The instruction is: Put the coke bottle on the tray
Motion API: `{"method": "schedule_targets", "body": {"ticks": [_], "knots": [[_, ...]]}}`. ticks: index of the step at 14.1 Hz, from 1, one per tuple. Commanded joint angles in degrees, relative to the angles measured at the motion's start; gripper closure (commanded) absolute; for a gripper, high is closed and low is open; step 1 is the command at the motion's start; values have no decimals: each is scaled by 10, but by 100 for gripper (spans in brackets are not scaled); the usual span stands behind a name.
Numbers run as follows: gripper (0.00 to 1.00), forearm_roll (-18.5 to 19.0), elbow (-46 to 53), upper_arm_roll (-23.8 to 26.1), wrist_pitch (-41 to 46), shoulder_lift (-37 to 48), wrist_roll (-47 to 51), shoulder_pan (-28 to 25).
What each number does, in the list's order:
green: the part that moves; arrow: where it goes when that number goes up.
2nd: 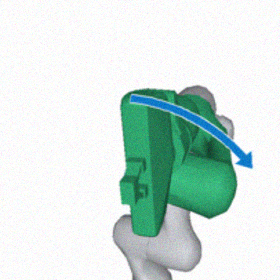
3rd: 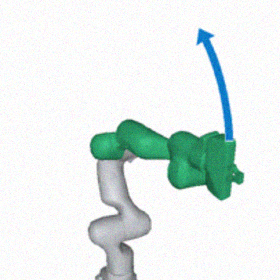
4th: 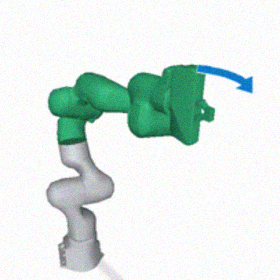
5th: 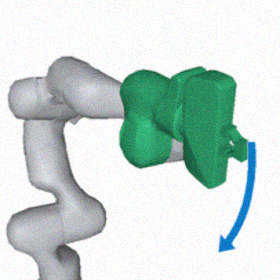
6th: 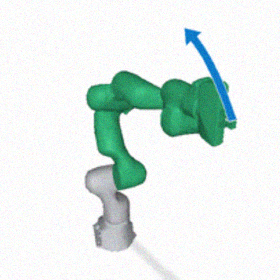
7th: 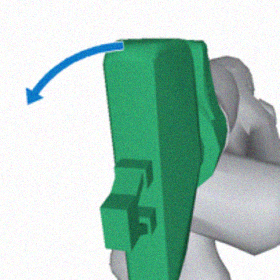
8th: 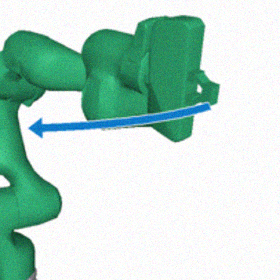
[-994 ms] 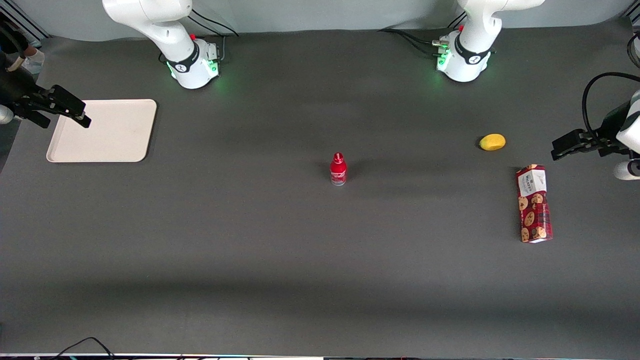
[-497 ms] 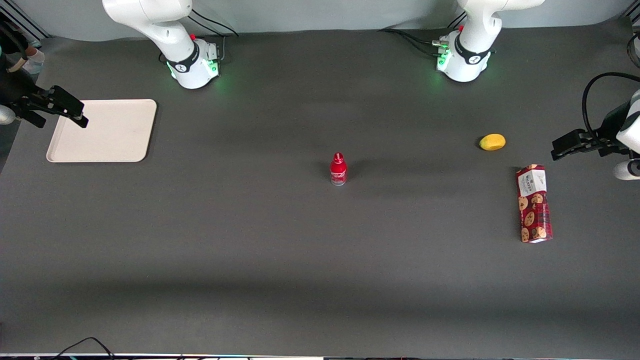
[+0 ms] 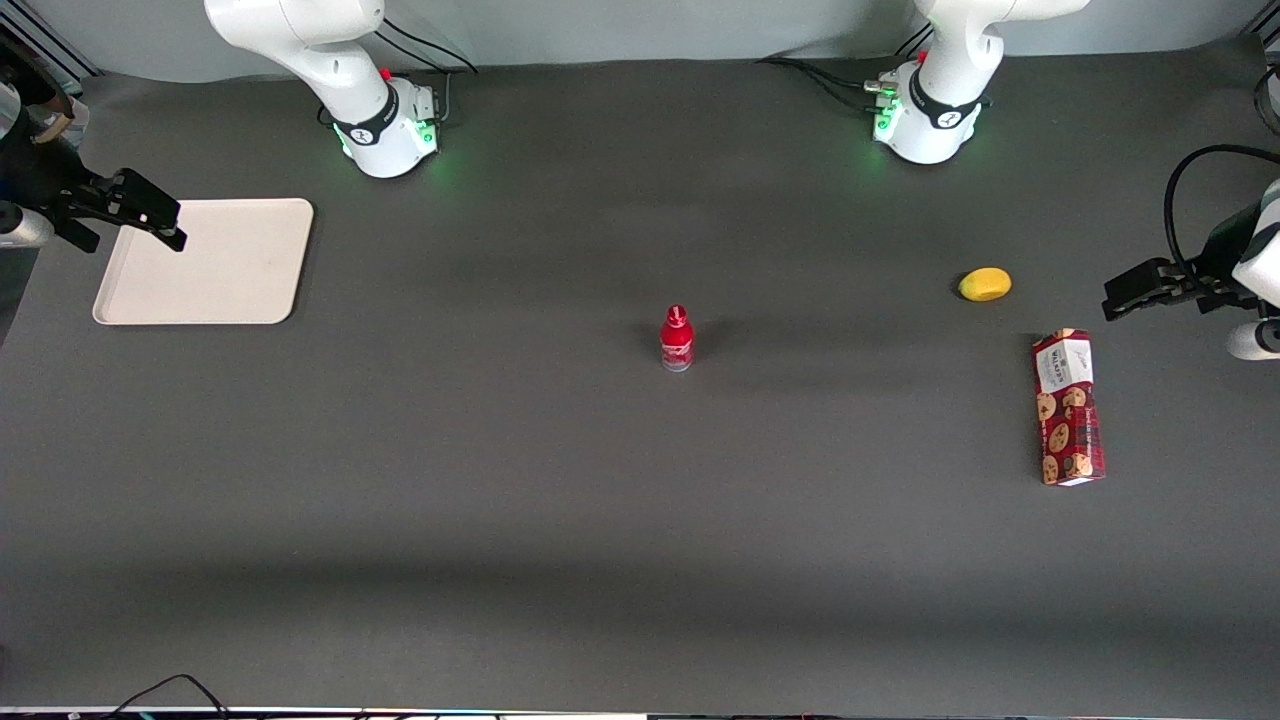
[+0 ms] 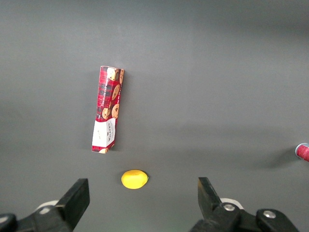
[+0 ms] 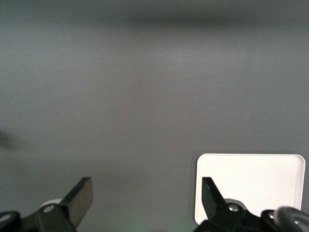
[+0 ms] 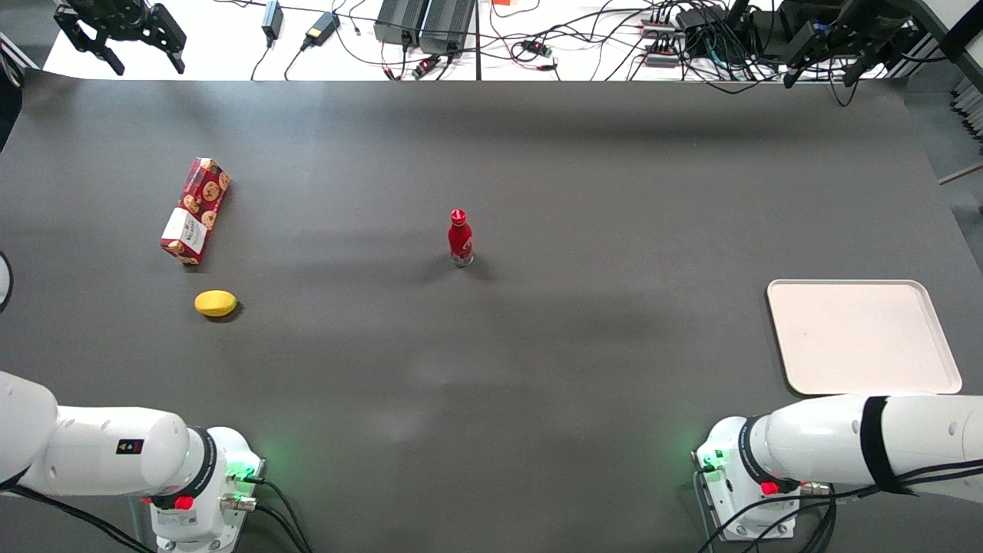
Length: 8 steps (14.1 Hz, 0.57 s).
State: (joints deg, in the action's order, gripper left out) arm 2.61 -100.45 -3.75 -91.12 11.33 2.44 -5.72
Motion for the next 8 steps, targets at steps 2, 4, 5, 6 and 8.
{"method": "schedule_targets", "body": {"ticks": [2, 4, 5, 6, 8], "knots": [[0, 6, 16, 12, 23, -9, -8, -3], [0, -4, 18, 22, 23, -10, -8, -4], [0, -11, 24, 39, 23, -10, -7, -3], [0, -19, 37, 50, 23, -13, 1, -4], [0, -36, 88, 92, 43, -42, 47, -4]]}}
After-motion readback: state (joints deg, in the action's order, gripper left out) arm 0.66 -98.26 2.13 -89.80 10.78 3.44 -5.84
